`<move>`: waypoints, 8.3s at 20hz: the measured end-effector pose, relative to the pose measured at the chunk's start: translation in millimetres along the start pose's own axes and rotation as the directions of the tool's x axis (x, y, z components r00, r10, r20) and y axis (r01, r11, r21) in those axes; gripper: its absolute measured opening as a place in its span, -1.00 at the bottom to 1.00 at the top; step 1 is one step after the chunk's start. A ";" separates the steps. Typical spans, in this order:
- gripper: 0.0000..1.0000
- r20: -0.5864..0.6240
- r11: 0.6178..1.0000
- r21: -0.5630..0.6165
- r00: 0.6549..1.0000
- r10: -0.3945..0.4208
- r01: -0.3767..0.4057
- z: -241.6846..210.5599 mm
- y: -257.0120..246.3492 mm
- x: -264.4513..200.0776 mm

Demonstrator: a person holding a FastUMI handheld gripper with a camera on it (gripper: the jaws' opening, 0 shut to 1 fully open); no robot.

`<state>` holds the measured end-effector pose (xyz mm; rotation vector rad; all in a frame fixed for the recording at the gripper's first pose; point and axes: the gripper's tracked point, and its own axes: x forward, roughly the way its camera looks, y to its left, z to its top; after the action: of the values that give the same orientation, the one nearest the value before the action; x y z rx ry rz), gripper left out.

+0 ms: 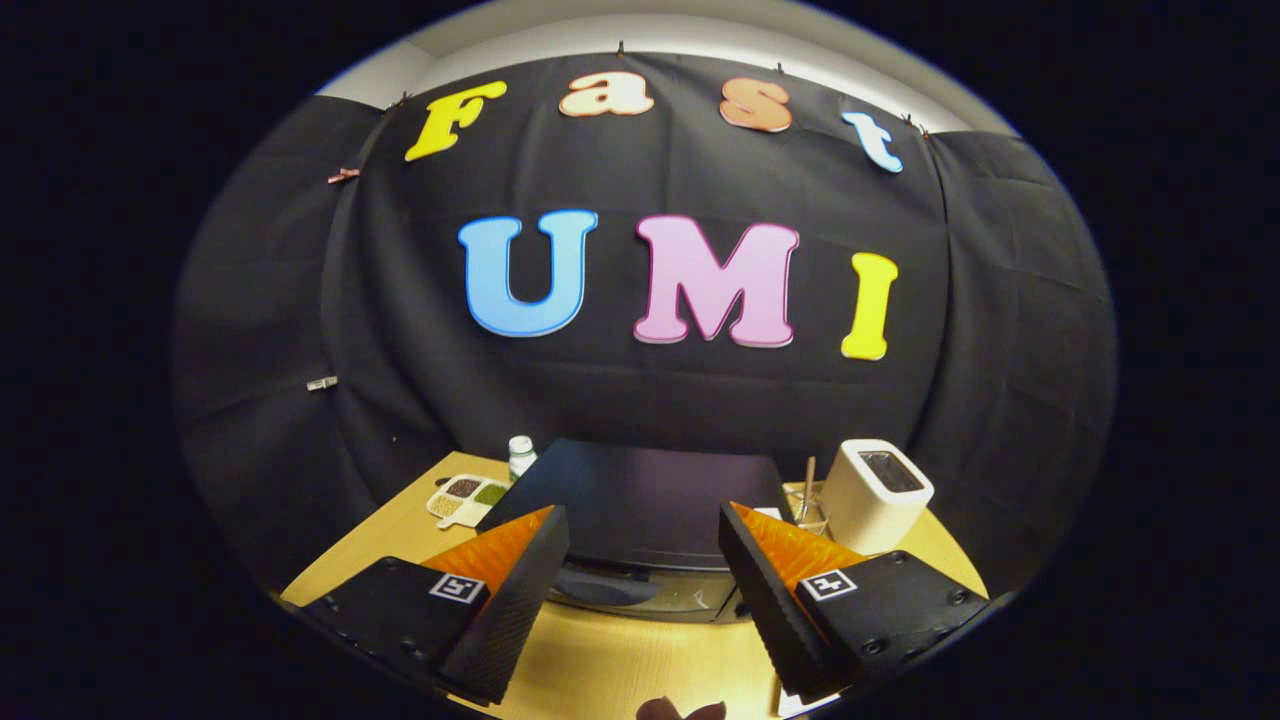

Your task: Open the toaster oven, put the food inside, and close the toaster oven door.

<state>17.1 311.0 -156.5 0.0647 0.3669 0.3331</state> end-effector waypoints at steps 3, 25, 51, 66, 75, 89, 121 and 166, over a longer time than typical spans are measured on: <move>0.96 -0.105 1.000 0.024 0.995 -0.004 0.006 -37.6 15.2 33.4; 0.97 -0.313 0.989 0.082 0.946 -0.088 0.119 -132.4 26.1 33.9; 0.99 -0.582 0.975 0.220 0.804 0.124 0.009 -230.1 14.0 -64.2; 0.99 -0.698 0.957 0.253 0.658 0.282 -0.143 -199.2 -166.6 -124.6; 0.95 -0.848 0.978 0.203 0.490 0.199 -0.046 -289.0 -288.9 -113.8; -0.80 -0.881 0.974 0.225 0.426 0.204 -0.001 -338.7 -315.8 -85.4; -0.90 -0.521 0.440 0.833 0.746 0.415 0.337 -229.2 -72.0 -106.8; 0.97 -0.462 0.507 0.774 0.886 0.045 0.379 -142.0 -0.7 -6.5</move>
<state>-40.0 308.5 -286.7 0.9621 0.9670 -0.0851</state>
